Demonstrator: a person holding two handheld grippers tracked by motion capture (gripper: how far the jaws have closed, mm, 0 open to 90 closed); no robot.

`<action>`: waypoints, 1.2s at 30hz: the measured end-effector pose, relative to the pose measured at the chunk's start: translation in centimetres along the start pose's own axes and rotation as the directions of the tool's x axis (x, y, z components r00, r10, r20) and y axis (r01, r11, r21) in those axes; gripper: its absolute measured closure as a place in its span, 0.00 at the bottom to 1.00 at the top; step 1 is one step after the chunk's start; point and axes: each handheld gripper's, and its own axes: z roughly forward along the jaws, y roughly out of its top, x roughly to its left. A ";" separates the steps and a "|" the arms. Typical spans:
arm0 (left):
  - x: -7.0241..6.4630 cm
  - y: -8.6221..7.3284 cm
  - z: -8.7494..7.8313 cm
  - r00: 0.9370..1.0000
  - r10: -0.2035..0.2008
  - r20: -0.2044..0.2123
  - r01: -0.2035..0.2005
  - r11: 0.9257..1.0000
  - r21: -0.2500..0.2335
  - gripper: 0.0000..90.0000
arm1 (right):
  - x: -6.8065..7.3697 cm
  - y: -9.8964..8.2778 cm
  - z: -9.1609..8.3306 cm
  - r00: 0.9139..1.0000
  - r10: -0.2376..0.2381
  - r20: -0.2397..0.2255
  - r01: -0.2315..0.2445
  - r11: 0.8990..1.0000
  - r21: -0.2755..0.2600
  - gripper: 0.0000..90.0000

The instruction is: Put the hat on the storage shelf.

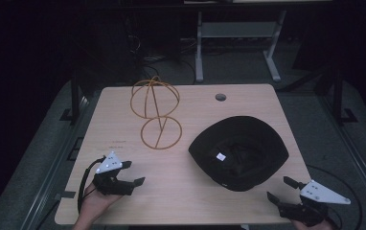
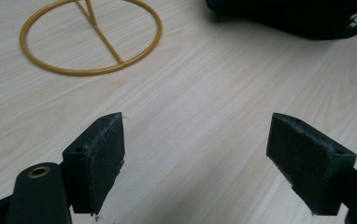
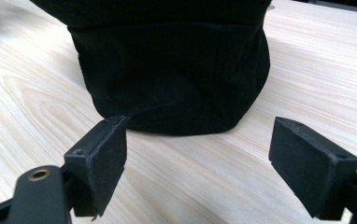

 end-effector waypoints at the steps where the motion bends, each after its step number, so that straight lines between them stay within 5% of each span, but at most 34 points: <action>1: -0.1 0.1 0.0 1.000 0.005 0.003 -0.005 1.000 -0.004 0.21 | 0.1 0.1 0.0 1.000 -0.001 0.001 0.001 1.000 0.000 0.21; 20: -2.3 2.8 0.8 0.993 0.080 0.086 -0.079 0.997 -0.019 0.24 | 0.5 0.4 0.3 1.000 -0.012 -0.002 0.012 1.000 0.003 0.21; 36: -5.1 6.5 3.2 0.974 0.148 0.174 -0.147 0.989 -0.018 0.24 | -0.1 0.2 0.0 1.000 -0.015 0.001 0.015 1.000 -0.005 0.20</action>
